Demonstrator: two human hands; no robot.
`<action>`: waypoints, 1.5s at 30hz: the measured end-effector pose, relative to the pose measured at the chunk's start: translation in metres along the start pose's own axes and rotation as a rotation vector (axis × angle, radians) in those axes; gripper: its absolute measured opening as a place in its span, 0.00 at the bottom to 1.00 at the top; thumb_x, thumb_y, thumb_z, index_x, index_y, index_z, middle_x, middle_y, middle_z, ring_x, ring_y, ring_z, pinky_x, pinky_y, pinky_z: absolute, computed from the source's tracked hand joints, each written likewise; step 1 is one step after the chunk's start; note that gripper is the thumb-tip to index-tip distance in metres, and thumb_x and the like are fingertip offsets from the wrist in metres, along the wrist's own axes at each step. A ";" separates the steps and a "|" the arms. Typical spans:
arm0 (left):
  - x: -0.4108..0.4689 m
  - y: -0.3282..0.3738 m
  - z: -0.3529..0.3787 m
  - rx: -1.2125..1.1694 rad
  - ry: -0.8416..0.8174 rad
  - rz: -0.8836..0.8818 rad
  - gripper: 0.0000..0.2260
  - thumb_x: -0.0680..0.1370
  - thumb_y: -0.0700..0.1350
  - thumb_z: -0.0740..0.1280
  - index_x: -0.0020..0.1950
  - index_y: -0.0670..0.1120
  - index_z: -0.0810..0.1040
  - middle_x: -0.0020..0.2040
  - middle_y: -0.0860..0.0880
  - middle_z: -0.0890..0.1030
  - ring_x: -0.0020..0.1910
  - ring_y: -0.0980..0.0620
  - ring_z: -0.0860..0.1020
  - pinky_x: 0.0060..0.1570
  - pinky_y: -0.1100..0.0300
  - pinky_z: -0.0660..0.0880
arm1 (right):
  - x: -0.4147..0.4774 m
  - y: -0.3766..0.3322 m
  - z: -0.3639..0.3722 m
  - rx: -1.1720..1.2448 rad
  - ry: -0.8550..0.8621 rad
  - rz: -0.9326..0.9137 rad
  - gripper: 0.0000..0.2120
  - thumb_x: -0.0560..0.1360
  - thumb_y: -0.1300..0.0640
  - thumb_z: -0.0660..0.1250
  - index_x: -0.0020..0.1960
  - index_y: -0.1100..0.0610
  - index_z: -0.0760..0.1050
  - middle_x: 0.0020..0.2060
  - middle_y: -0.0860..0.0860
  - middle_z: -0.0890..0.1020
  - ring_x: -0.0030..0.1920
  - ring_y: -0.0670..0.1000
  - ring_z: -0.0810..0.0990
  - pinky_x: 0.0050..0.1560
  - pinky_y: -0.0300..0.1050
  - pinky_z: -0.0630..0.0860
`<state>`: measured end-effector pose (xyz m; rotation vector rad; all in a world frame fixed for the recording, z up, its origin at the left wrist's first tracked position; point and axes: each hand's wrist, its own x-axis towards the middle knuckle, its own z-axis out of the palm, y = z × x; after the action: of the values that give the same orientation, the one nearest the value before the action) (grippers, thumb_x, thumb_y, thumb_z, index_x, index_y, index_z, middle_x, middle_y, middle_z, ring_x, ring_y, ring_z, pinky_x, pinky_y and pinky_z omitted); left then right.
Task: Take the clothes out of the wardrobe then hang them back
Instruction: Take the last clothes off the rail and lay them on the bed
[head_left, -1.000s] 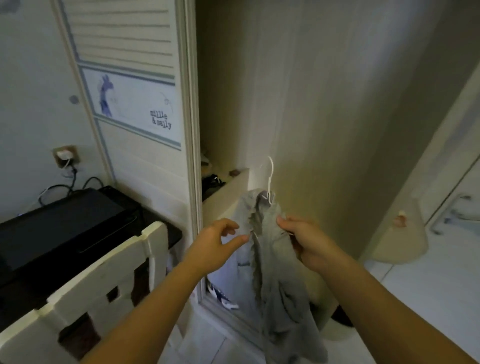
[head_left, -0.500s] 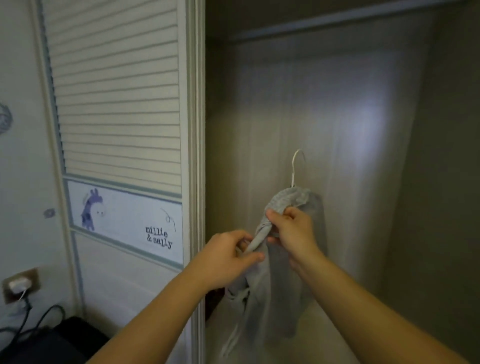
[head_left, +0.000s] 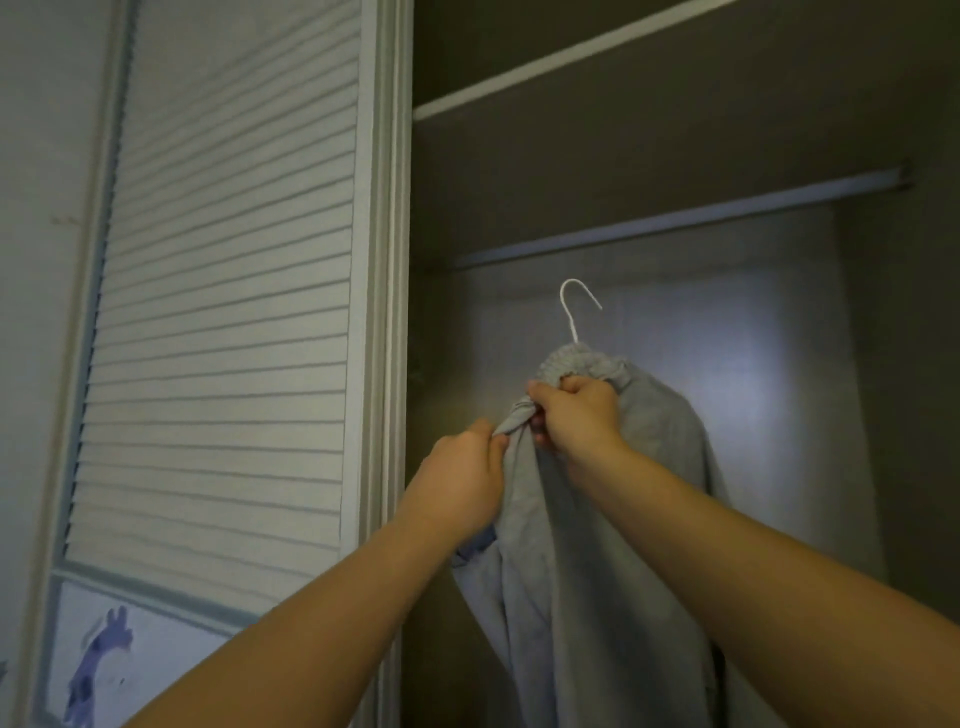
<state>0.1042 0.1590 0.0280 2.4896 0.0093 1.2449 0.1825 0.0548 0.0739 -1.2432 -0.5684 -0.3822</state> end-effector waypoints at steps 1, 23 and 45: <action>0.014 0.003 -0.004 0.012 0.040 0.001 0.14 0.84 0.55 0.54 0.52 0.47 0.73 0.44 0.47 0.80 0.42 0.48 0.79 0.48 0.49 0.78 | 0.015 -0.008 0.006 0.018 -0.013 -0.011 0.15 0.75 0.60 0.70 0.31 0.58 0.71 0.25 0.56 0.76 0.22 0.51 0.73 0.25 0.43 0.72; 0.243 0.026 -0.023 0.495 0.296 -0.101 0.11 0.80 0.44 0.66 0.60 0.46 0.69 0.49 0.47 0.74 0.49 0.47 0.77 0.49 0.54 0.74 | 0.240 -0.040 0.024 -0.800 -0.399 -0.503 0.37 0.78 0.57 0.62 0.80 0.51 0.47 0.79 0.53 0.51 0.78 0.55 0.51 0.76 0.46 0.53; 0.254 -0.054 -0.010 0.672 0.122 -0.293 0.07 0.81 0.47 0.63 0.57 0.52 0.69 0.49 0.48 0.75 0.49 0.48 0.76 0.49 0.52 0.76 | 0.271 0.060 0.123 -0.409 -0.649 -0.287 0.38 0.78 0.60 0.62 0.79 0.43 0.45 0.79 0.54 0.53 0.77 0.59 0.55 0.75 0.55 0.58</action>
<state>0.2601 0.2542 0.2128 2.7833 0.9287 1.4245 0.4099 0.1985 0.2150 -1.6953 -1.2798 -0.3385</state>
